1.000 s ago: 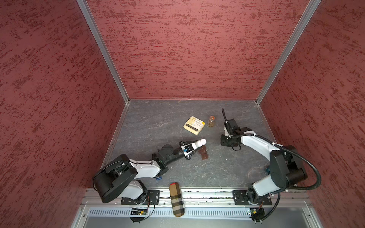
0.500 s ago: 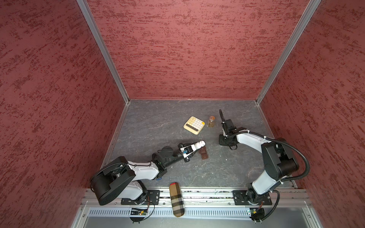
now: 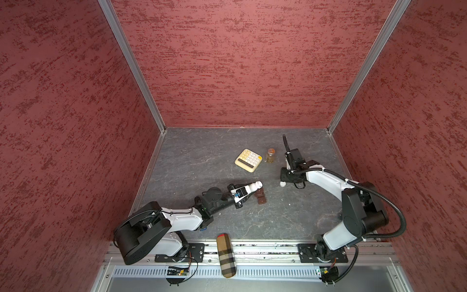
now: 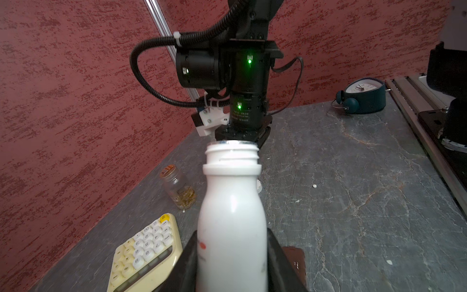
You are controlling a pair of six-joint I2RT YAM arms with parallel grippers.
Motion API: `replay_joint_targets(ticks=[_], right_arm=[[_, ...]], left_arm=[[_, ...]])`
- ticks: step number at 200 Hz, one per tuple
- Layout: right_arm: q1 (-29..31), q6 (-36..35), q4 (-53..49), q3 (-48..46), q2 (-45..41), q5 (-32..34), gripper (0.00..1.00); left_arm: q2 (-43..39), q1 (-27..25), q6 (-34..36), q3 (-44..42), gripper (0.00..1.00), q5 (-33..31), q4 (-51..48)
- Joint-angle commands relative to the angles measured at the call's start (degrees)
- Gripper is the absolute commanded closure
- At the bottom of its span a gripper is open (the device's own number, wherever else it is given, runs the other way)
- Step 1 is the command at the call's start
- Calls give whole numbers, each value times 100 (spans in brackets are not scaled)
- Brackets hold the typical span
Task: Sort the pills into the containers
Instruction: 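Lift the cap off with the right gripper and drop it on the table, then carry the open bottle over the pink organizer with left gripper while right withdraws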
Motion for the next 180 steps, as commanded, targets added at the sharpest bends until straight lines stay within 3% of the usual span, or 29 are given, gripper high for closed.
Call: replay_joint_targets(ticks=[1, 52, 85, 120, 180], right_arm=[[-15, 1, -16, 126, -467, -274, 50], [-15, 506, 1277, -1046, -1737, -1414, 51], [-15, 689, 1674, -1628, -2090, -1634, 52], [-15, 656, 1855, -1973, -2199, -1762, 52], [-16, 550, 1929, -2132, -2112, -1882, 52]], left_arm=[[-264, -94, -26, 260, 100, -153, -834], [-594, -156, 26, 727, 100, -584, -3213], [-322, -164, 377, 1200, 100, -785, -4232], [167, -95, 559, 1499, 100, -686, -4289], [511, 63, 277, 1489, 100, -211, -3168]])
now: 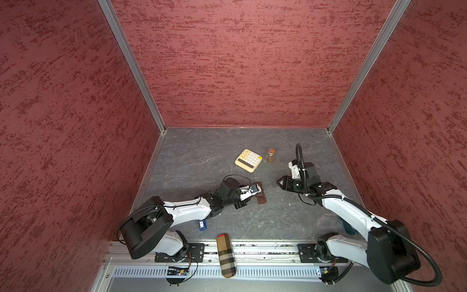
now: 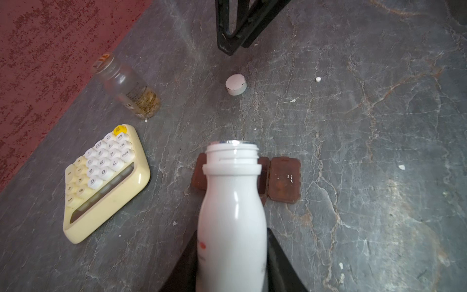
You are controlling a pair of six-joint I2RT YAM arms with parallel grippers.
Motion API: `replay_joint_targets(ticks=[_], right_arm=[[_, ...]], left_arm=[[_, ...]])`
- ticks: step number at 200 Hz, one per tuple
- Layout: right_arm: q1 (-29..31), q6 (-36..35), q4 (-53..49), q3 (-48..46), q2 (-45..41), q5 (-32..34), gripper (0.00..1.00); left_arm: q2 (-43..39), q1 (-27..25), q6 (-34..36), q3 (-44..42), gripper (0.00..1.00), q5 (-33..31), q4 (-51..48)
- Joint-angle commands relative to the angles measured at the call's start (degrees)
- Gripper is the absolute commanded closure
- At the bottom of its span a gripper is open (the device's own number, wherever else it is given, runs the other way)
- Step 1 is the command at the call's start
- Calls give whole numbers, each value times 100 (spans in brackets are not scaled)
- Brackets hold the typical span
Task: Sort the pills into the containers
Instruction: 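Carry the open bottle over the pink organizer with left gripper while right withdraws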
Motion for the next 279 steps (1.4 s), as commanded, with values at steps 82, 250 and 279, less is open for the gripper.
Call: replay_joint_targets(ticks=[82, 250, 279], right_arm=[[-18, -92, 249, -120, 18, -88, 52], [-16, -135, 219, -96, 191, -69, 52], [-15, -141, 190, -42, 237, -116, 52]], left_arm=[[964, 297, -408, 432, 100, 942, 1568], [1246, 375, -439, 170, 100, 1069, 1061], [1281, 385, -438, 106, 100, 1055, 1045]])
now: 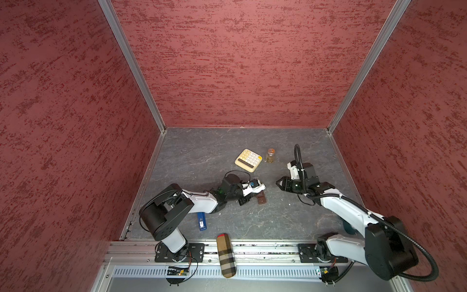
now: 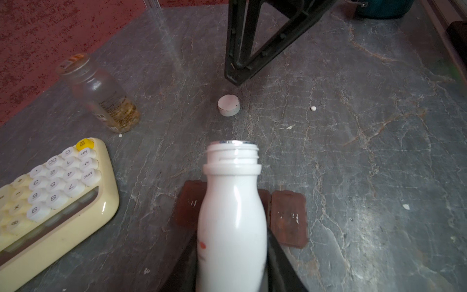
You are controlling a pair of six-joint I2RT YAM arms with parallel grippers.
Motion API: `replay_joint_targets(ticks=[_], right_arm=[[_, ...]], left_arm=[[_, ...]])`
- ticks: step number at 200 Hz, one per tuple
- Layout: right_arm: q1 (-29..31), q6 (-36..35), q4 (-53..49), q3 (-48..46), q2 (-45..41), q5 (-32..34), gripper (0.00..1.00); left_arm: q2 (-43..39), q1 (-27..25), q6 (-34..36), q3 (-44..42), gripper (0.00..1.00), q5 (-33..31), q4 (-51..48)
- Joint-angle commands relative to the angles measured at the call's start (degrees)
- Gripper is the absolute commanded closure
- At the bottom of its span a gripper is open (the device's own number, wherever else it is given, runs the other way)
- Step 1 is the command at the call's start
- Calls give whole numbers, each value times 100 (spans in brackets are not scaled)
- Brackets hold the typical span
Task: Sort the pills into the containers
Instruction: 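Carry the open bottle over the pink organizer with left gripper while right withdraws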
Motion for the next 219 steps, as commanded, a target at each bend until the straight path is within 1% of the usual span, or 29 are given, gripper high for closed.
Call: replay_joint_targets(ticks=[1, 45, 50, 79, 125, 219], right_arm=[[-15, -77, 95, 20, 36, -61, 52], [-15, -97, 93, 40, 60, -38, 52], [-15, -105, 93, 46, 76, -41, 52], [-15, -121, 113, 32, 114, -55, 52], [-15, -140, 128, 20, 151, -63, 52], [-15, -194, 174, -7, 210, -85, 52]], left_arm=[[90, 32, 52, -86, 100, 25, -134], [69, 28, 77, -96, 100, -45, -201], [60, 21, 95, -90, 100, -55, -429], [33, -2, 231, 15, 100, -111, -799], [16, -60, 339, 165, 100, -156, -1177], [-204, -79, 371, 353, 100, -191, -1518]])
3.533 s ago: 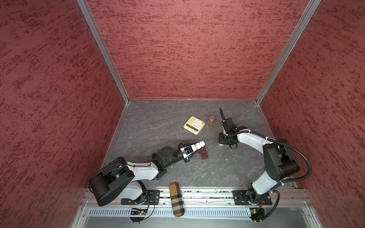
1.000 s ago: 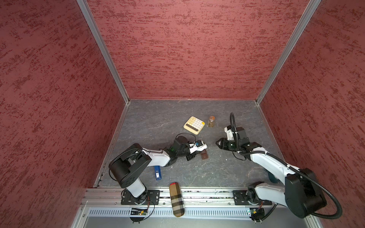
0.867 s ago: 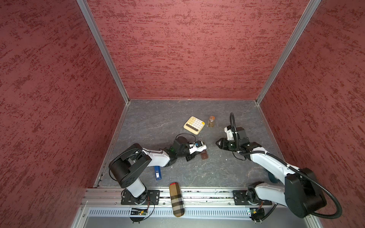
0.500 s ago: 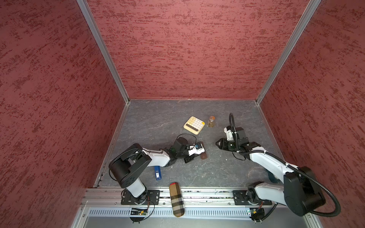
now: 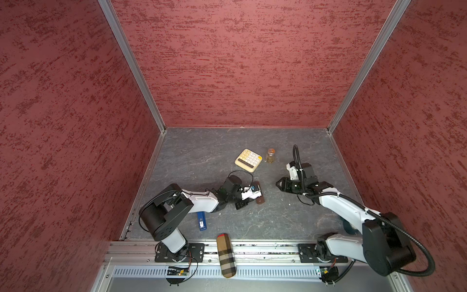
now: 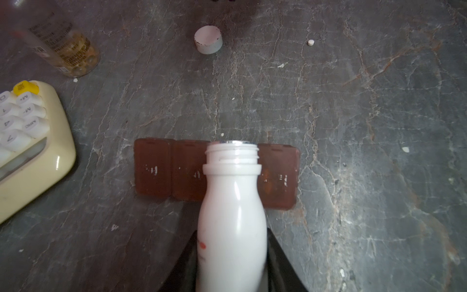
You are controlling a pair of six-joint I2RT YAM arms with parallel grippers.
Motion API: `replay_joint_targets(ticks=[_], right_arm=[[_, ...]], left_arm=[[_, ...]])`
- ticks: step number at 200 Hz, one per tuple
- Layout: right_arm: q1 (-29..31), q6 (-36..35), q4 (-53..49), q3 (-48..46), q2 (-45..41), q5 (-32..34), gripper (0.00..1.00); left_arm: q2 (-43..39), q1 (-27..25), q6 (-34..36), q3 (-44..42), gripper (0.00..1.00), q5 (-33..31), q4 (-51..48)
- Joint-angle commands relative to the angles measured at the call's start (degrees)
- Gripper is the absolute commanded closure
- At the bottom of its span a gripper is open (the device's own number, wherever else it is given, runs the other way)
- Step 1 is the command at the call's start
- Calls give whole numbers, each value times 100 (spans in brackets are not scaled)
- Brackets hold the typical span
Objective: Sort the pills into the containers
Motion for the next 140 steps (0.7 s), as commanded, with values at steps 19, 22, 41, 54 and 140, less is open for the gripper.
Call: replay_joint_targets(ticks=[19, 22, 41, 54, 140], right_arm=[[-16, -115, 154, -16, 53, -80, 52], [-17, -115, 169, -22, 50, -77, 52], [-15, -115, 190, -38, 69, -86, 52], [-15, -115, 198, -39, 82, -92, 52], [-18, -150, 257, -69, 149, -104, 52]], left_arm=[[-249, -20, 75, 152, 100, -28, -141], [-256, -23, 75, 153, 100, -23, -147], [-284, -19, 90, 211, 100, -19, -242], [-307, -19, 103, 235, 100, -4, -304], [-481, -39, 216, 624, 100, -85, -1365]])
